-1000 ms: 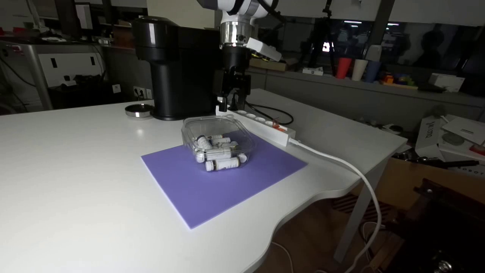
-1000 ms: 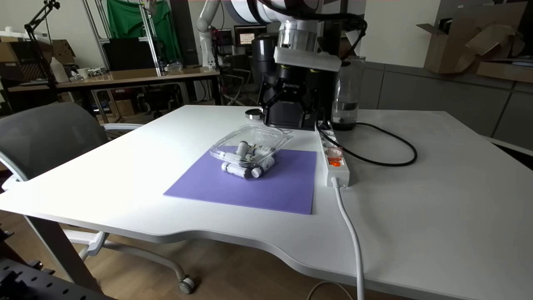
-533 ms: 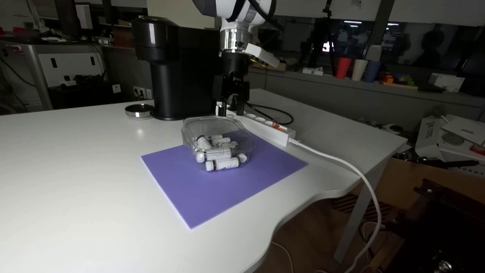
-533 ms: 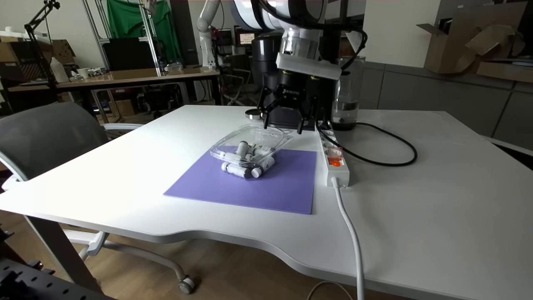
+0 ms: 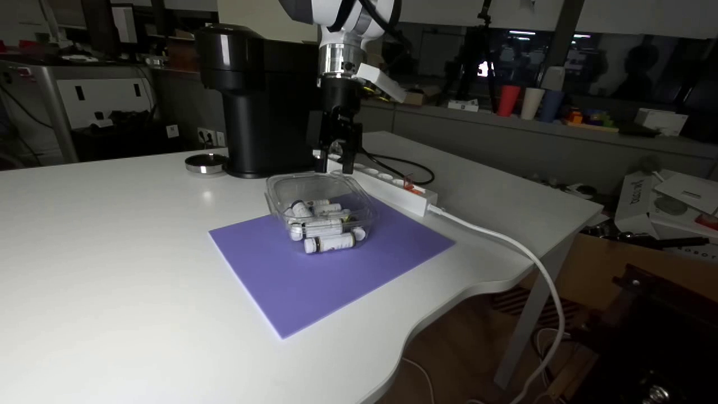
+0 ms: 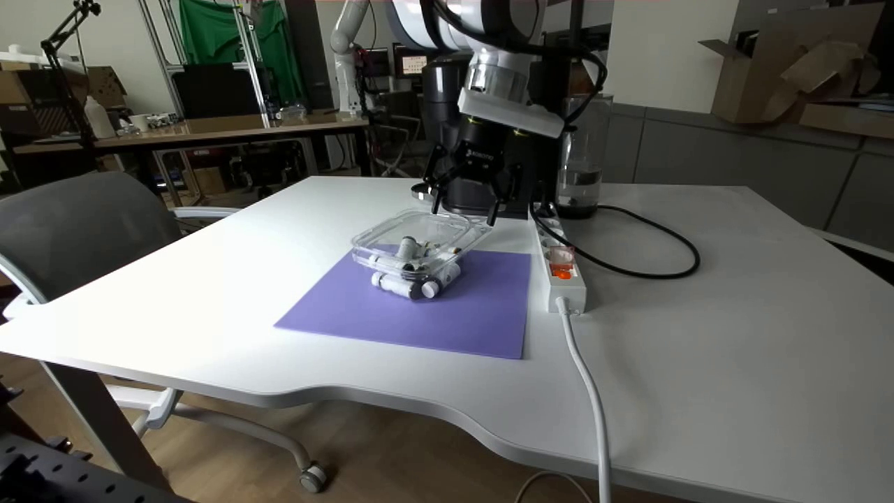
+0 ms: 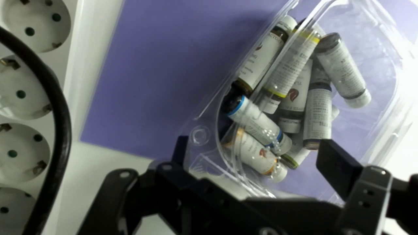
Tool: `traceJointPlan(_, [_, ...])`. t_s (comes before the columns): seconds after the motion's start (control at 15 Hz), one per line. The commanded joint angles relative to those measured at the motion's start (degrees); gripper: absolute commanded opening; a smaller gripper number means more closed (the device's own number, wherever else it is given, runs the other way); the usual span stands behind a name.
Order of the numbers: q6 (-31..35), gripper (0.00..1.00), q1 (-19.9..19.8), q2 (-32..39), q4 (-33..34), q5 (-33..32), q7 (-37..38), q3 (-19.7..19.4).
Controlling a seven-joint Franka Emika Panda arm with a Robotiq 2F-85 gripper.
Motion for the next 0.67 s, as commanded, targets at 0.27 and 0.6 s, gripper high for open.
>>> traceJointPlan(0.27, [-8.78, 1.0, -2.46, -2.1, 1.07, 5.13, -3.16, 2.05])
traceJointPlan(0.6, [-14.15, 1.0, -2.14, -5.49, -0.14, 7.47, -5.84, 2.29])
